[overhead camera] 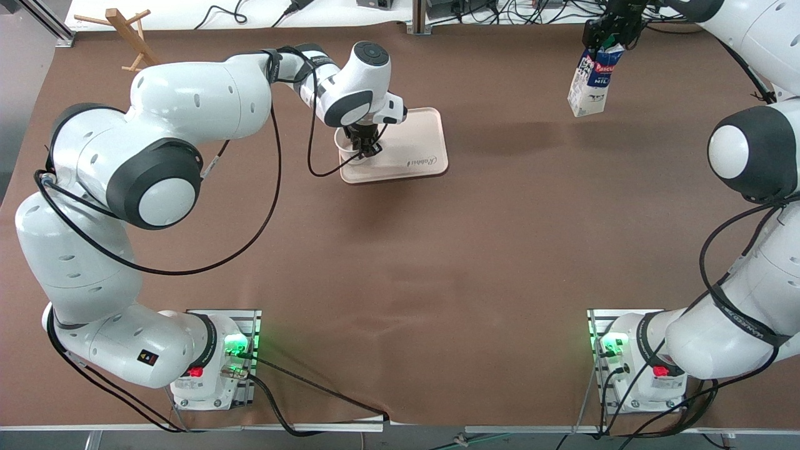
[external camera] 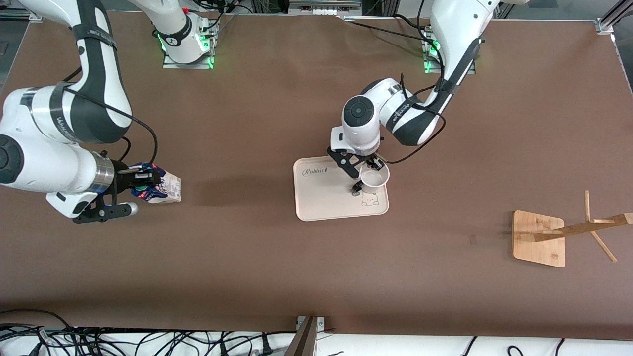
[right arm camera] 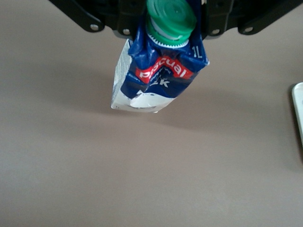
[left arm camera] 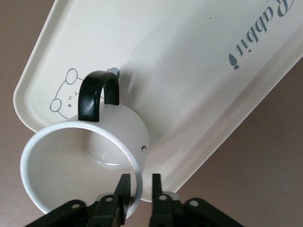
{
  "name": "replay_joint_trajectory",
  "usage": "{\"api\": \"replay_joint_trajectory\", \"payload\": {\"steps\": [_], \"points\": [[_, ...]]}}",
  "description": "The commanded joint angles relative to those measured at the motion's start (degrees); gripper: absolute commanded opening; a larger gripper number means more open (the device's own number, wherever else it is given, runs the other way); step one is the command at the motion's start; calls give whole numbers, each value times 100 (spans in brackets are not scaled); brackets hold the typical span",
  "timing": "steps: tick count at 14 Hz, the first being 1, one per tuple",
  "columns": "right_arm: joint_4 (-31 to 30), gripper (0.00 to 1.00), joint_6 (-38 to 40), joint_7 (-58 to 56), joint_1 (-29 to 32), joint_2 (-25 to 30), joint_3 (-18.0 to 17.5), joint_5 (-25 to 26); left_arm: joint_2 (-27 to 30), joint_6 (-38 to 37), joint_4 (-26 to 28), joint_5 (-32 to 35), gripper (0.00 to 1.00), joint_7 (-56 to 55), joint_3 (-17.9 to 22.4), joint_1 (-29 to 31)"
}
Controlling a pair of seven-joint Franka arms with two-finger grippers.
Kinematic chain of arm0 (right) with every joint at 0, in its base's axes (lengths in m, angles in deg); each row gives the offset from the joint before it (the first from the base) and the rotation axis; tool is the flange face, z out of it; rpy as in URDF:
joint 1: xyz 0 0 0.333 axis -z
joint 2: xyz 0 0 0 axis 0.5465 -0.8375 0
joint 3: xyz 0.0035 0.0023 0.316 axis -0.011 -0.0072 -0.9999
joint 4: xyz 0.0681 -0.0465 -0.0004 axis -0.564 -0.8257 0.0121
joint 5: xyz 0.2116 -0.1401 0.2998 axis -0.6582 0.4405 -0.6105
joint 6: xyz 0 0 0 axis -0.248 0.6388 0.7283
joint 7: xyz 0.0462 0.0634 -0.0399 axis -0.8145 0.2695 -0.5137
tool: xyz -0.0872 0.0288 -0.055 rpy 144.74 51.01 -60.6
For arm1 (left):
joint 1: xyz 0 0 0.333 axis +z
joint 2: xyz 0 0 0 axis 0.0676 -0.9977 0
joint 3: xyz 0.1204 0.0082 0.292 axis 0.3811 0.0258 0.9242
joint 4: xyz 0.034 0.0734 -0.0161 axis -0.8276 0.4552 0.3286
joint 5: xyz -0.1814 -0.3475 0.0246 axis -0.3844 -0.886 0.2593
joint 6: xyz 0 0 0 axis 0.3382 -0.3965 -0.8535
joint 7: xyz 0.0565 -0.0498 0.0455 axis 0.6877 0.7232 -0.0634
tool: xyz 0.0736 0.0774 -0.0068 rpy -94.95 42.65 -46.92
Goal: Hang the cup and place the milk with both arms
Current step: 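Grasp the mug rim with the left gripper while the right gripper lowers the carton, then lift the mug with the left gripper while the right gripper releases the carton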
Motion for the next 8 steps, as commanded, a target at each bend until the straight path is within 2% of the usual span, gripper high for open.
{"api": "replay_joint_trajectory", "payload": {"steps": [1,3,5,8], "points": [[-643,36,-524,-160,-11,169,13,-14,-53,-41,-285,123,0,86,79,-69],[-1030,36,-963,-370,16,195,13,-14,-1,-102,-426,114,0,68,131,-61],[-1260,36,-1263,-485,24,230,21,-14,323,-146,-471,105,0,60,342,9],[-1409,36,-1518,-546,33,221,21,-23,938,-392,-497,18,0,77,536,561]]}}
